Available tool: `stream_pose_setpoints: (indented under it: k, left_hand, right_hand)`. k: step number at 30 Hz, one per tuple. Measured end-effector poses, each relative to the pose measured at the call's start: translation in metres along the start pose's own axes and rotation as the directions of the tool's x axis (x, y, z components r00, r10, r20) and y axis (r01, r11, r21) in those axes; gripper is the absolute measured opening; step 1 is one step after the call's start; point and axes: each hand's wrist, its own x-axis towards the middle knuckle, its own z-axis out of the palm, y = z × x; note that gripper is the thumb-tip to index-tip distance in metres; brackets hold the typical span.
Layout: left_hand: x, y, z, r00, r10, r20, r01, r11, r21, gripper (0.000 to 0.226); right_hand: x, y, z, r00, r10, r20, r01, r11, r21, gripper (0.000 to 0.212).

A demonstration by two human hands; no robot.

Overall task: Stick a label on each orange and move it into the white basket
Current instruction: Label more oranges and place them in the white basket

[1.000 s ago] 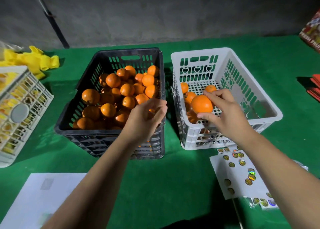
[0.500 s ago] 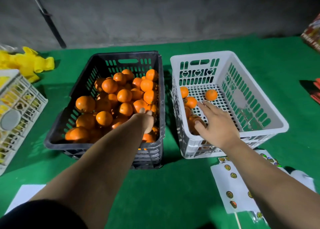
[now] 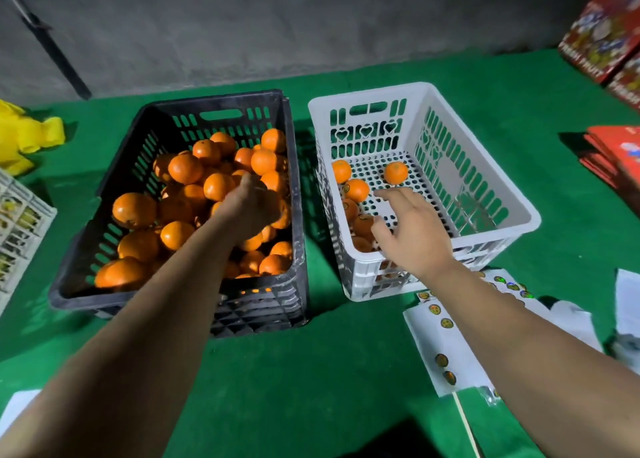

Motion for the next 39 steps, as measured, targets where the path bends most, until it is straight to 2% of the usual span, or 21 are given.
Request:
stream_pose_setpoints:
  k: [2,3,6,8,10,12,14,17,19,23,27,31,33,35,37,39]
  left_hand:
    - [-0.003,-0.016,-0.008,0.969,0.232,-0.088,-0.218,0.965,0.147,0.048]
    - [-0.017,-0.020,-0.011,0.924,0.349,-0.158,-0.325,0.932,0.162,0.057]
    - [-0.066,-0.036,0.008,0.740,0.622,-0.254,-0.584,0.783,0.216,0.062]
    - [-0.099,-0.044,0.029,0.695,0.680,-0.231,-0.665,0.731,0.152,0.065]
    - [-0.125,-0.048,0.053,0.704,0.690,-0.168,-0.694,0.719,0.041,0.063]
    - [-0.143,-0.048,0.073,0.713,0.694,-0.096,-0.699,0.715,-0.018,0.059]
    - [-0.152,-0.053,0.089,0.695,0.716,-0.065,-0.718,0.696,-0.021,0.059]
    - [-0.161,-0.057,0.103,0.728,0.685,-0.026,-0.685,0.724,-0.085,0.059]
    - [-0.163,-0.063,0.113,0.758,0.652,0.013,-0.648,0.754,-0.106,0.059]
    - [-0.166,-0.077,0.126,0.831,0.553,0.061,-0.541,0.828,-0.146,0.058]
    - [-0.169,-0.087,0.135,0.872,0.484,0.079,-0.465,0.867,-0.180,0.057]
    - [-0.171,-0.089,0.138,0.890,0.443,0.111,-0.417,0.888,-0.194,0.057]
    - [-0.171,-0.090,0.139,0.896,0.428,0.116,-0.401,0.894,-0.202,0.058]
    - [-0.171,-0.091,0.139,0.903,0.415,0.113,-0.386,0.897,-0.214,0.059]
    - [-0.171,-0.092,0.140,0.910,0.399,0.115,-0.365,0.900,-0.236,0.060]
    - [-0.171,-0.092,0.140,0.914,0.388,0.117,-0.349,0.900,-0.260,0.061]
  right_hand:
    - [-0.017,0.006,-0.002,0.989,-0.066,-0.129,0.073,0.996,0.055,0.041]
    - [-0.031,0.011,-0.001,0.977,-0.092,-0.195,0.098,0.995,0.025,0.039]
    - [-0.101,0.040,0.015,0.962,-0.075,-0.262,0.046,0.992,-0.116,0.033]
    - [-0.149,0.066,0.029,0.981,0.047,-0.188,-0.077,0.985,-0.157,0.029]
    - [-0.177,0.094,0.041,0.978,0.204,-0.050,-0.210,0.954,-0.213,0.026]
    - [-0.187,0.114,0.048,0.920,0.378,0.101,-0.348,0.909,-0.231,0.032]
    - [-0.188,0.121,0.050,0.857,0.479,0.192,-0.422,0.865,-0.273,0.042]
    - [-0.191,0.128,0.054,0.858,0.442,0.263,-0.306,0.850,-0.429,0.043]
    - [-0.190,0.130,0.054,0.864,0.420,0.277,-0.258,0.842,-0.473,0.048]
    - [-0.188,0.135,0.056,0.838,0.432,0.334,-0.237,0.839,-0.490,0.056]
    - [-0.184,0.137,0.054,0.812,0.445,0.377,-0.227,0.836,-0.500,0.058]
    - [-0.180,0.137,0.052,0.817,0.451,0.358,-0.243,0.833,-0.497,0.045]
    - [-0.180,0.135,0.049,0.814,0.458,0.357,-0.275,0.845,-0.459,0.034]
    - [-0.179,0.129,0.039,0.845,0.445,0.296,-0.336,0.873,-0.355,0.020]
    - [-0.178,0.113,0.027,0.916,0.367,0.162,-0.338,0.924,-0.181,0.010]
    - [-0.173,0.084,0.012,0.949,0.312,0.052,-0.316,0.944,0.095,0.017]
